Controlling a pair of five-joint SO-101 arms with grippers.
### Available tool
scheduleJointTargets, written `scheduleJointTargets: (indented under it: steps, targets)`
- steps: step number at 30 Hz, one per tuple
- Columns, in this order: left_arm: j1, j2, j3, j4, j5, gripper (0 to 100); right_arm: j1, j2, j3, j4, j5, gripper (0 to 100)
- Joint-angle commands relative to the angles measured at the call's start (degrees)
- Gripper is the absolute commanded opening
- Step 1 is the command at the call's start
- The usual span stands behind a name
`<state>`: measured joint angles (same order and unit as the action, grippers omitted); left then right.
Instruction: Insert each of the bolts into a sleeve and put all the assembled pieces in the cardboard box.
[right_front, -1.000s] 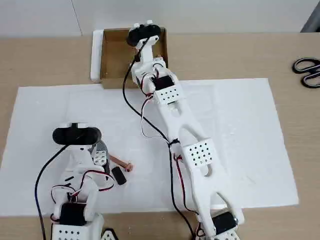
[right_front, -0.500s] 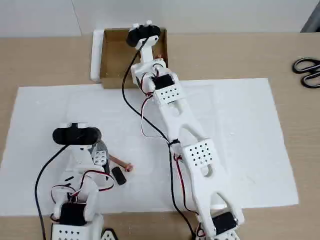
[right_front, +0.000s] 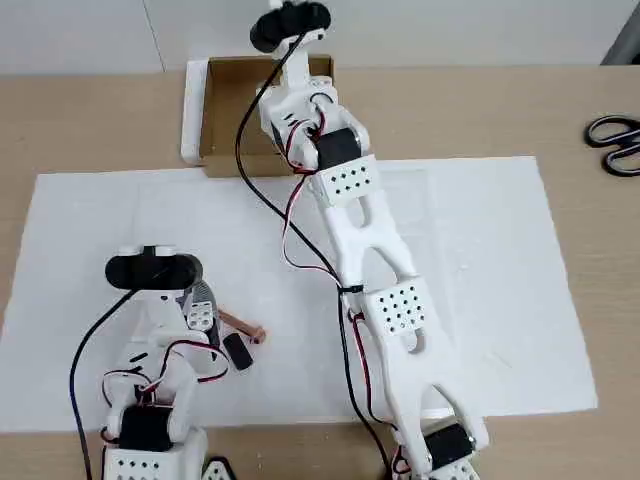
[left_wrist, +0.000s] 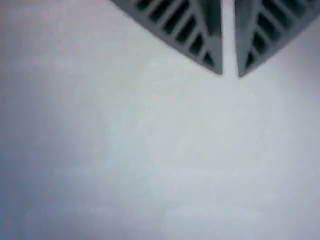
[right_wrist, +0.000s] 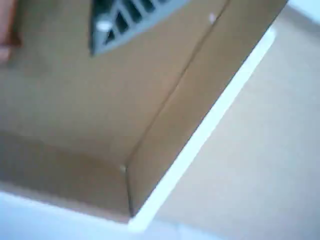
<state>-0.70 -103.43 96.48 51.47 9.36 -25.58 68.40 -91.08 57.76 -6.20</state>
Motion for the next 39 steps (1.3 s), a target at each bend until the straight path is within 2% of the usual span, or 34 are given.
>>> scheduleJointTargets:
  steps: [1,4,8,10,14,22,32,39]
  targets:
    - [-0.26,-0.7,-0.48,0.26,0.09,1,0.13,-1.89,-5.54,7.25,0.09,16.2]
    - [-1.67,-0.7,-0.48,0.44,-0.18,1,-0.13,-4.09,-5.36,14.02,0.09,16.2]
    - [-13.1,-0.7,-0.4,0.09,-0.26,1,-0.13,-9.01,-5.1,22.64,0.26,16.2]
    - [-17.85,-0.7,-0.31,-0.62,-0.18,1,-0.22,-11.03,-5.1,26.86,2.55,16.2]
    - [-20.84,-0.7,-0.31,-0.26,-0.18,1,-2.95,-13.49,-5.01,38.46,9.14,16.2]
    - [-20.92,-0.7,-0.48,0.97,-0.18,1,-8.04,-14.02,-3.25,39.25,8.44,16.2]
    - [-21.1,-0.7,-1.01,3.08,-0.26,1,-10.95,-22.55,26.29,39.34,8.18,16.2]
    - [-32.09,-0.7,-1.36,3.78,-0.26,1,-14.99,-33.19,45.1,39.16,3.34,16.2]
